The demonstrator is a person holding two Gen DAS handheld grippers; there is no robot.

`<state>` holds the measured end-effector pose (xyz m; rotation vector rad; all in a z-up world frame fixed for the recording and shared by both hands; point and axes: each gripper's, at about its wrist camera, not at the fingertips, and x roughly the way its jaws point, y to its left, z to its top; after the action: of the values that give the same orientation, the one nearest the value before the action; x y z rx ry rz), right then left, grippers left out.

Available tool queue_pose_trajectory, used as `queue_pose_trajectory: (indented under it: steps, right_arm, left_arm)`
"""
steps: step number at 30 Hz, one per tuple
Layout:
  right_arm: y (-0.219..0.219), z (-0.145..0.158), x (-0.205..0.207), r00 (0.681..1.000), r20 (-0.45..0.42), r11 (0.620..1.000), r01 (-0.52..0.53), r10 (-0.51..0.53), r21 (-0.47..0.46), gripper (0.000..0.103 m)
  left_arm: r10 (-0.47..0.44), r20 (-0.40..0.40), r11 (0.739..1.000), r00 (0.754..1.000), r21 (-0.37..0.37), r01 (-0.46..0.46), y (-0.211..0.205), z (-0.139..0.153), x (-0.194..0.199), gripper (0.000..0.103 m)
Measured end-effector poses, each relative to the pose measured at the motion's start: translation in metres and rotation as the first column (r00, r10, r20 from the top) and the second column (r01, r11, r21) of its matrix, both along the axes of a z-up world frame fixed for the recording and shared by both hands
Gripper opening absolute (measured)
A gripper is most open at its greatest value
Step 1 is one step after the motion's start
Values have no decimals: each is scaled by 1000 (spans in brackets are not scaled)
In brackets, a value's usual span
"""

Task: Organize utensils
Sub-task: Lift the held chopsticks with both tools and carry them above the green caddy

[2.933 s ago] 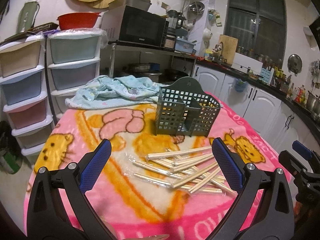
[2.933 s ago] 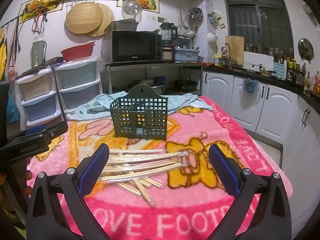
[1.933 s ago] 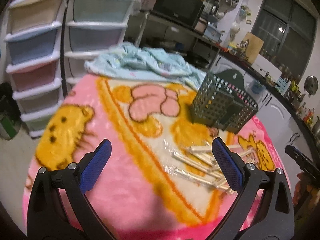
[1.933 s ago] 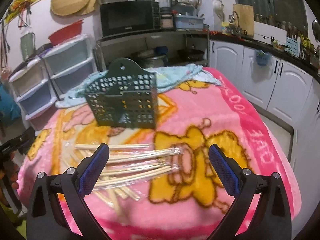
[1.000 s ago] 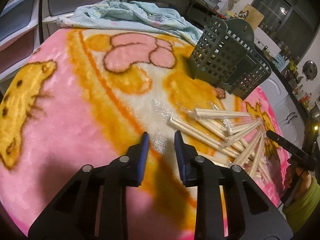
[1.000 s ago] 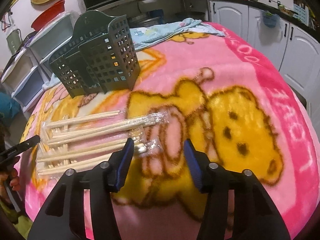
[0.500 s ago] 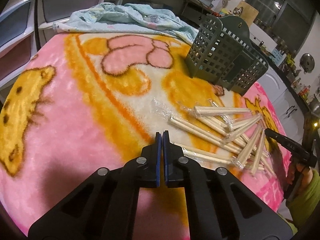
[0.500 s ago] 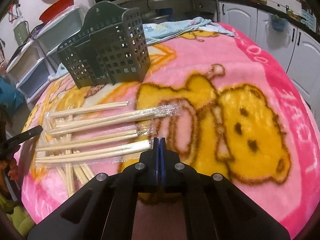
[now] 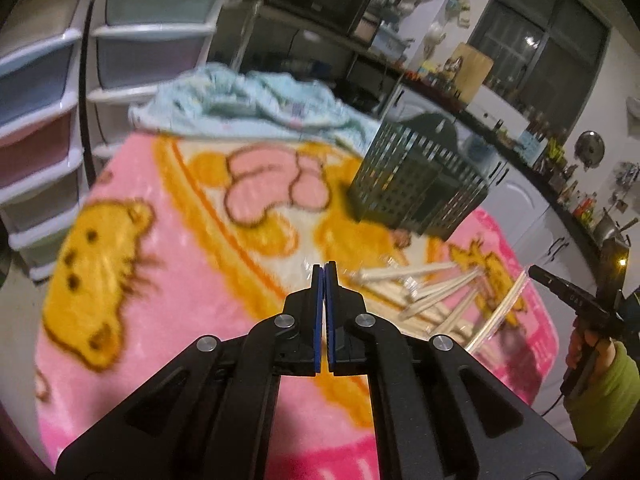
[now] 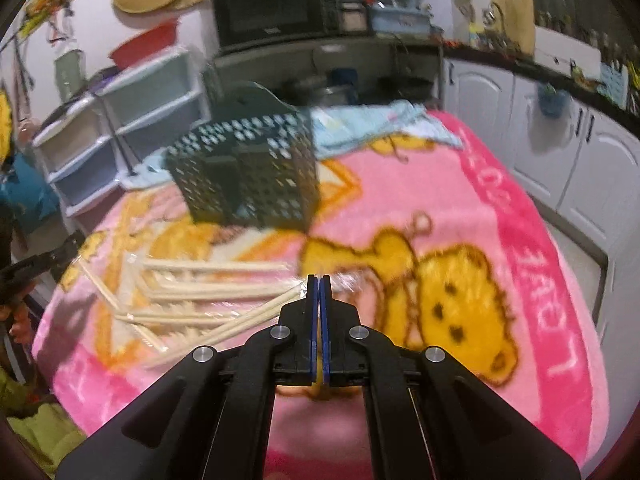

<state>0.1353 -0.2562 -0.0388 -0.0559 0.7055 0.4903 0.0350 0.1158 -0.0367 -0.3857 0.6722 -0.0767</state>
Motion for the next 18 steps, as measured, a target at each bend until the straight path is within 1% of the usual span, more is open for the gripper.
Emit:
queue_pose_trajectory:
  steps: [4,6,9,14,18]
  right_arm:
    - [15,26,-12,996,60,998,-59,58,7,1]
    - [23,36,-16,993,87,996,-84,84,1,1]
    - [37,53,-25,984,121,992,-129,130,-8,1]
    - [57,78,-38,965,167,979,-205,203,-5,1]
    - [69,100,-47,944,217,968,-252,247,-5,1]
  left_arm:
    - [-17,55,1000,998,0,17,-3,23,-2,0]
    - [-41,80,999,996,-3,41,-9,36,-1,0]
    - [-77,111,997,991,15,75,-20,49,2,0]
    - [-147,170,989,975,35,143,-40,74,9,0]
    - [-198,216,980,956,53,191,-57,96,15,0]
